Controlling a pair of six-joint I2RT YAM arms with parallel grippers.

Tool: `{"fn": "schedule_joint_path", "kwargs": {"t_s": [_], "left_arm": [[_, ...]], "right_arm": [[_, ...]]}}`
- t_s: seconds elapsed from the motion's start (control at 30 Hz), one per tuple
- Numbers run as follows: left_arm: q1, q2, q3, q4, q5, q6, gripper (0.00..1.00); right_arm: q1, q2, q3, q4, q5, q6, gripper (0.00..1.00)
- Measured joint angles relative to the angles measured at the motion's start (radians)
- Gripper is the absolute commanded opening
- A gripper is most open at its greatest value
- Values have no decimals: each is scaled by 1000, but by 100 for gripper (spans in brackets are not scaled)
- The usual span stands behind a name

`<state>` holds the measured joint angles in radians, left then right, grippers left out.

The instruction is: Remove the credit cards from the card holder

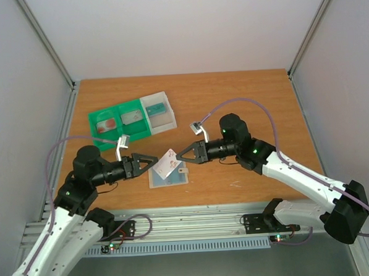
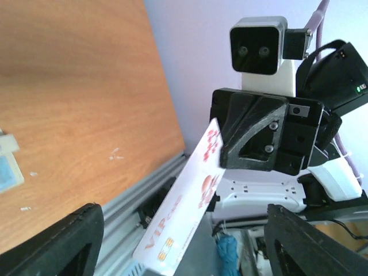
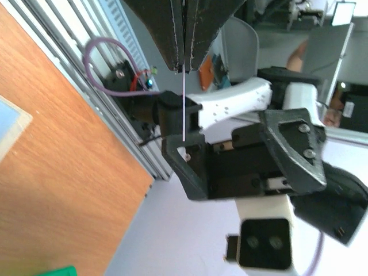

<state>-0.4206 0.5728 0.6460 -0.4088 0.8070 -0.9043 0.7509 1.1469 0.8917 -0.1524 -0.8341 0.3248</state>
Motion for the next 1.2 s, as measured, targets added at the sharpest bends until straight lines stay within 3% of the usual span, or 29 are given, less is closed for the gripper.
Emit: {"fn": "schedule_joint_path", "kwargs": {"t_s": [0.1, 0.3, 0.63, 0.8, 1.2], "left_arm": [[0, -49, 1, -4, -64, -32, 86], [-1, -90, -7, 18, -128, -108, 84], [-1, -128, -80, 192, -163, -277, 62], [-1, -85, -90, 274, -159, -318, 47], [-1, -22, -94, 366, -153, -346, 22]], "right_arm": [[0, -29, -21, 103, 32, 86, 1], [0, -44, -76, 305, 109, 242, 1], [0, -42, -145, 503, 244, 413, 1], [0, -40, -145, 528, 277, 439, 1], [0, -30, -165, 540, 307, 463, 1]]}}
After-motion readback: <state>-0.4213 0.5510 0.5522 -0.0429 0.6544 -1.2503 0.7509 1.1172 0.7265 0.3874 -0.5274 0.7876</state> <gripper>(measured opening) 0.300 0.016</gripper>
